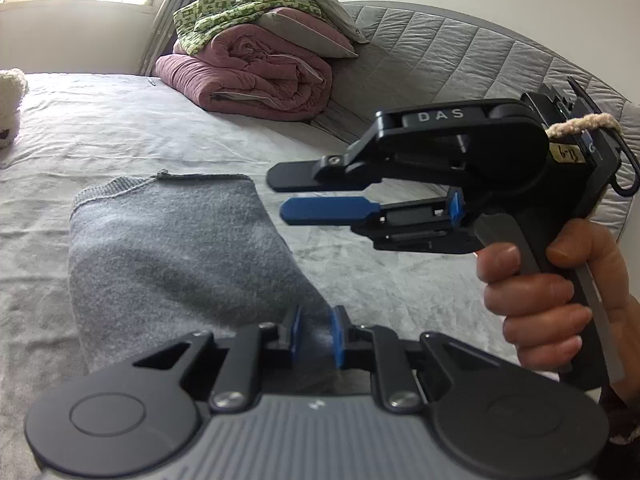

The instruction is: Fold clothes

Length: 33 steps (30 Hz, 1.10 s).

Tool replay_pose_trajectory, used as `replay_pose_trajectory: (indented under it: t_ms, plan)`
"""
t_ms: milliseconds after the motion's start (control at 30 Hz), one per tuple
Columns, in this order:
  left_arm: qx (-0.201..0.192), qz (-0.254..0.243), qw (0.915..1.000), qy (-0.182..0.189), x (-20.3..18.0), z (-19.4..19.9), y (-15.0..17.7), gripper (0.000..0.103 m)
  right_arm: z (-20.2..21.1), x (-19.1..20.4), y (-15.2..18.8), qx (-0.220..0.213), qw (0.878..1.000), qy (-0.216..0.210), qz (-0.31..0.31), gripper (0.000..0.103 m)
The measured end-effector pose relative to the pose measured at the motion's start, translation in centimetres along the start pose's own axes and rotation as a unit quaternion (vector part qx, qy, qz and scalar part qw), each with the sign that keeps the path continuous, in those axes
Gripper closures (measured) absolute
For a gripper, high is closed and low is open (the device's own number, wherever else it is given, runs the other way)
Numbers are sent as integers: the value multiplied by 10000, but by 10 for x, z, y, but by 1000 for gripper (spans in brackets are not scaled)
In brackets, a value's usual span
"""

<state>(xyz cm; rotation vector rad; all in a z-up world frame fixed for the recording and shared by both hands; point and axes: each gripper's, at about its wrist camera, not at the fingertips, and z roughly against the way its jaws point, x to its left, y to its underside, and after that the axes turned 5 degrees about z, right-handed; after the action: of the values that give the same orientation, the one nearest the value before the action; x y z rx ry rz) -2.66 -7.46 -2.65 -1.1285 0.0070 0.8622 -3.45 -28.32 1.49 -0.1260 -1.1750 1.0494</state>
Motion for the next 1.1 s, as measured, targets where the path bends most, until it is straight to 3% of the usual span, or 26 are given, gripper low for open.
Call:
replay_pose_trajectory:
  t_ms: [100, 133, 300, 400, 467, 633, 767, 1033, 1067, 1100]
  plan:
    - [66, -53, 10000, -16, -5, 2, 1, 88, -19, 1, 7, 392, 9986, 291, 184, 75]
    - [95, -76, 9999, -11, -6, 5, 1, 88, -22, -2, 11, 499, 9976, 422, 240, 83]
    - [59, -158, 9997, -160, 4, 38, 3, 82, -11, -7, 15, 515, 9968, 487, 370, 85]
    - [14, -212, 9989, -410, 12, 60, 8, 75, -4, -5, 16, 514, 9968, 498, 352, 74]
    - [-23, -275, 9977, -618, 17, 74, 12, 69, -2, -6, 19, 539, 9973, 449, 206, 74]
    - [-72, -516, 9891, -1378, 19, 89, 22, 61, 3, -7, 24, 603, 9975, 327, -160, 62]
    - [-62, -441, 9866, -1572, 26, 85, 27, 56, 6, -9, 29, 653, 9966, 229, -453, 60]
    - [-147, 78, 9812, -1924, 34, 54, 31, 56, -4, -15, 33, 662, 9924, 191, -1024, 52]
    - [-207, 147, 9803, -1958, 35, 54, 31, 56, -8, -17, 34, 677, 9916, 210, -1081, 56]
    - [-268, 216, 9794, -1991, 36, 54, 30, 56, -12, -17, 34, 678, 9910, 184, -1135, 76]
